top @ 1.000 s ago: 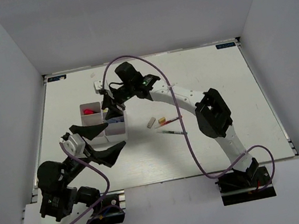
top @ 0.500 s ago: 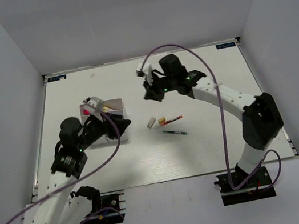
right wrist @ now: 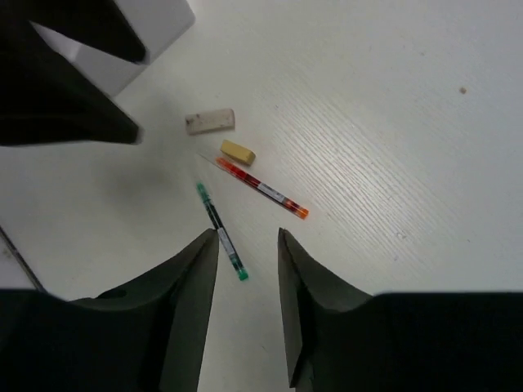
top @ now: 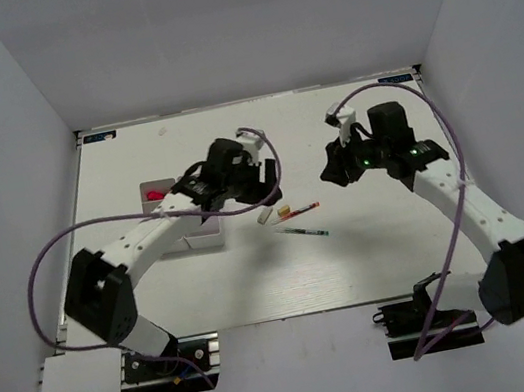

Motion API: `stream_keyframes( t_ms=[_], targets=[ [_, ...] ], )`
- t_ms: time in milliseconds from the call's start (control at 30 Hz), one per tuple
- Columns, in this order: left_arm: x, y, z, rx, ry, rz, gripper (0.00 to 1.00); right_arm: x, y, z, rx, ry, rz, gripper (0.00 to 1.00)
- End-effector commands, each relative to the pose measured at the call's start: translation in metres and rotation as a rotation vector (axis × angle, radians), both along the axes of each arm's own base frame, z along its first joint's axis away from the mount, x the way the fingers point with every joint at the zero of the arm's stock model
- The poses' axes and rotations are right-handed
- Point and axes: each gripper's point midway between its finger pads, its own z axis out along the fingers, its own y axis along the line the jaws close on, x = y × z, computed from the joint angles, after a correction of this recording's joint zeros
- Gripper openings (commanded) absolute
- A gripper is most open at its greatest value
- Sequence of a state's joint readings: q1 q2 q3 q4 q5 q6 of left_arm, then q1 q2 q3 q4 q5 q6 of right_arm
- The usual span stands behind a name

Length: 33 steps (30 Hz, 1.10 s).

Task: Sort the stationery into containers
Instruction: Pick up the stationery from the center of the board.

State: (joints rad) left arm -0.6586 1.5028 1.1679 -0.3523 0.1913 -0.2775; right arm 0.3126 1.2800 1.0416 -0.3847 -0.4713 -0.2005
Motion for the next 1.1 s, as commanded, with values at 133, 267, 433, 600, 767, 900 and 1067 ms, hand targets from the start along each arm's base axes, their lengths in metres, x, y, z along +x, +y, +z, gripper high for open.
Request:
stream_keyframes(
  t_ms=[133,267,433,600,767,900,1067],
  targets=[
    [0.019,0.013,-0.075,0.38,0.093,0.155,0.8,-0.021,-0.016,0.045,0.117,-0.116,-0.001,0.0],
    [0.031,0.013,-0.086,0.427,0.094,0.181,0.77,-0.027,-0.019,0.051,0.15,-0.127,0.018,0.0],
    [0.037,0.014,-0.105,0.481,0.111,0.197,0.76,-0.031,-0.022,0.052,0.178,-0.124,0.041,0.0],
    [0.045,0.005,-0.115,0.488,0.121,0.18,0.71,-0.034,-0.027,0.051,0.196,-0.112,0.047,0.01],
    [0.046,0.002,-0.127,0.512,0.144,0.162,0.58,-0.037,-0.03,0.05,0.216,-0.106,0.062,0.03],
    [0.043,0.005,-0.136,0.533,0.163,0.159,0.56,-0.039,-0.034,0.051,0.235,-0.098,0.066,0.04],
    [0.041,0.005,-0.144,0.55,0.18,0.142,0.5,-0.043,-0.033,0.052,0.256,-0.086,0.088,0.05]
  ],
)
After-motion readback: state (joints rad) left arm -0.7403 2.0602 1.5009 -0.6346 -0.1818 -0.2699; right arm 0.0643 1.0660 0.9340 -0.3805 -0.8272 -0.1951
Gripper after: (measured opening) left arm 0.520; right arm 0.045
